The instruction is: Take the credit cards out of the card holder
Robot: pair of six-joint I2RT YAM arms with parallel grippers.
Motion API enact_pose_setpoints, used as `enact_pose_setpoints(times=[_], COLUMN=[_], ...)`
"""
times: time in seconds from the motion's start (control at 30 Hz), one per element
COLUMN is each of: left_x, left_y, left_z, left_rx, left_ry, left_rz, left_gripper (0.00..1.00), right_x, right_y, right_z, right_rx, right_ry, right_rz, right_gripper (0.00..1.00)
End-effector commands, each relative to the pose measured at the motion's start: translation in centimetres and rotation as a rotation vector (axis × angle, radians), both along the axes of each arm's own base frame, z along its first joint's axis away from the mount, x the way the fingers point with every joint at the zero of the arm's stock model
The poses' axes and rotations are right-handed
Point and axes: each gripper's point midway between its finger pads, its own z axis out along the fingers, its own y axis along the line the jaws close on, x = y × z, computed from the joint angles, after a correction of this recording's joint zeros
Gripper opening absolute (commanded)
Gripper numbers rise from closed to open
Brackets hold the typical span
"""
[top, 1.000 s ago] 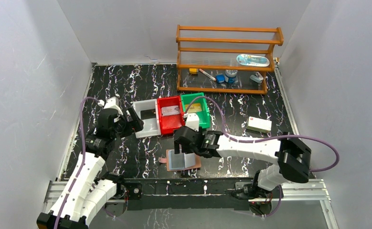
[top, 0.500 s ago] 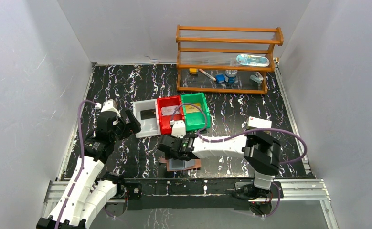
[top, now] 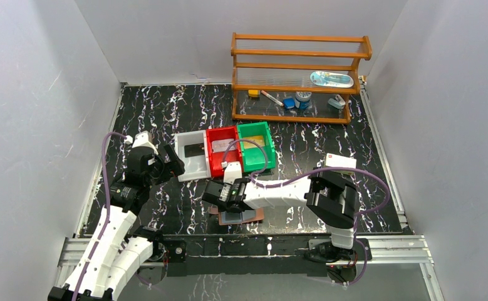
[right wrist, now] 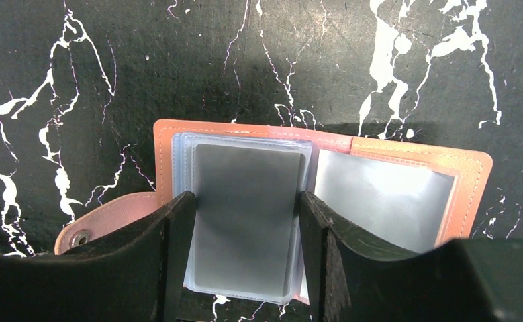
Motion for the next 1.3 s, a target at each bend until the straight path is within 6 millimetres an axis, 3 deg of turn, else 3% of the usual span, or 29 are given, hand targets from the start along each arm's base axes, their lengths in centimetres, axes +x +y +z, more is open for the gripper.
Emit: enact_pose_setpoints(times=[0.0, 0.13, 0.33, 0.53, 0.7, 0.93, 1.1, 1.27], left_x=[-0.2, -0.2, -0.3, -0.5, -1.0, -1.6, -2.3, -4.0], left_y=[0.3, 0.0, -0.8, -3.1, -4.6, -5.8, -7.8, -10.2], left_z=[0.2, 0.1, -0.2, -0.5, -1.1, -1.4, -1.3, -1.6], left_rx=[0.006, -0.001, -0.018, -0.092, -0.15, -0.2, -0.311, -0.435], left_ry=[-0.007, 0.0, 0.018, 0.033, 0.072, 0.113, 0.151, 0.226], left_rz=[0.005, -0.008, -0.049, -0.164, -0.223, -0.269, -0.327, -0.444], left_gripper=[0.98, 0.98, 0.99, 0.98, 0.98, 0.96, 0.92, 0.86], right_x=[-0.2, -0.1, -0.3, 0.0, 0.2, 0.6, 0.6, 0.4], right_y=[-0.7, -0.5, 0.1, -0.1, -0.8, -1.7, -1.0, -1.5], right_z=[-0.2, 0.4, 0.8, 0.5, 0.1, -0.1, 0.7, -0.3], right_rx=[-0.005, 0.064, 0.229, 0.333, 0.308, 0.216, 0.298, 0.392], right_ry=[-0.011, -0.015, 0.031, 0.074, 0.079, 0.065, 0.069, 0.122], right_rz=[-0.012, -0.011, 0.015, 0.0, -0.003, 0.004, 0.025, -0.001], right_gripper=[0.53, 0.48, 0.5, 0.48, 0.33, 0.19, 0.03, 0.0])
